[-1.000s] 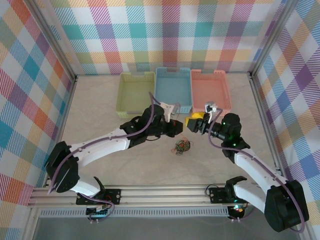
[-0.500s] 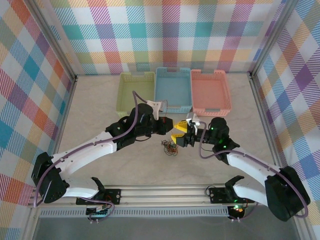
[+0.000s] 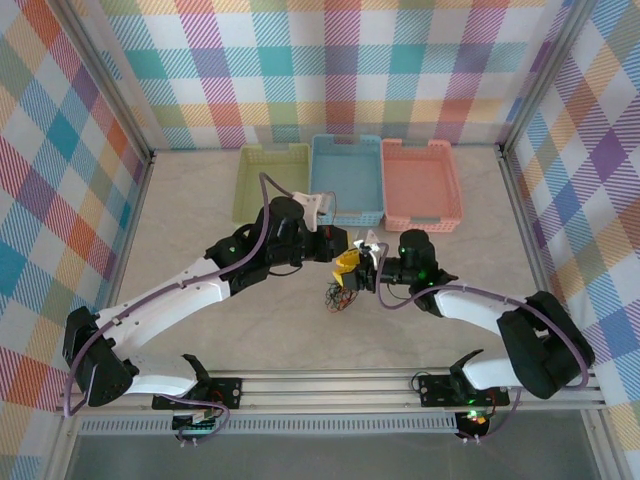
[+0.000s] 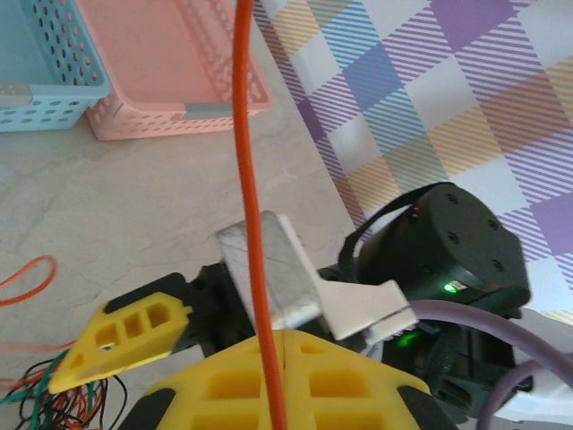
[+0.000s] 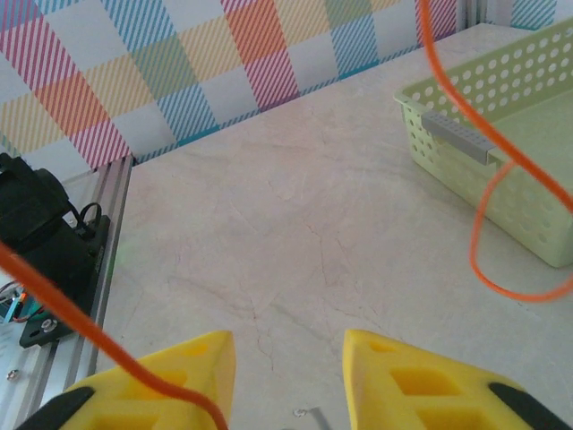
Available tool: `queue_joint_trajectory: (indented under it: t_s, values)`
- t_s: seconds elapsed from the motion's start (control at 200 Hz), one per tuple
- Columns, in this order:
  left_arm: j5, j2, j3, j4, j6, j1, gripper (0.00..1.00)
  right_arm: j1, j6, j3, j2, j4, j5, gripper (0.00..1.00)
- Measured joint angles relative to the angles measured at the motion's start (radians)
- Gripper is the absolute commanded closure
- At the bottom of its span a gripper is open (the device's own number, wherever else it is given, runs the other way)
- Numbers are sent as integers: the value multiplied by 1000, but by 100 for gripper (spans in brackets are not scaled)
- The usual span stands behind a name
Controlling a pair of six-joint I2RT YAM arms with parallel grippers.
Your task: Untangle the cables
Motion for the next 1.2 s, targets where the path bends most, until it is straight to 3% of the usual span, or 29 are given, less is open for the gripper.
queue_joint_trajectory:
  t_s: [0.38,1.2]
  values:
    - [61,0,44,-23,-30,3,100,0,-2,44,59,-5,20,78]
    - [142,-23,220,-50,-119,3,100,0,-4,132,113,-113,70,86]
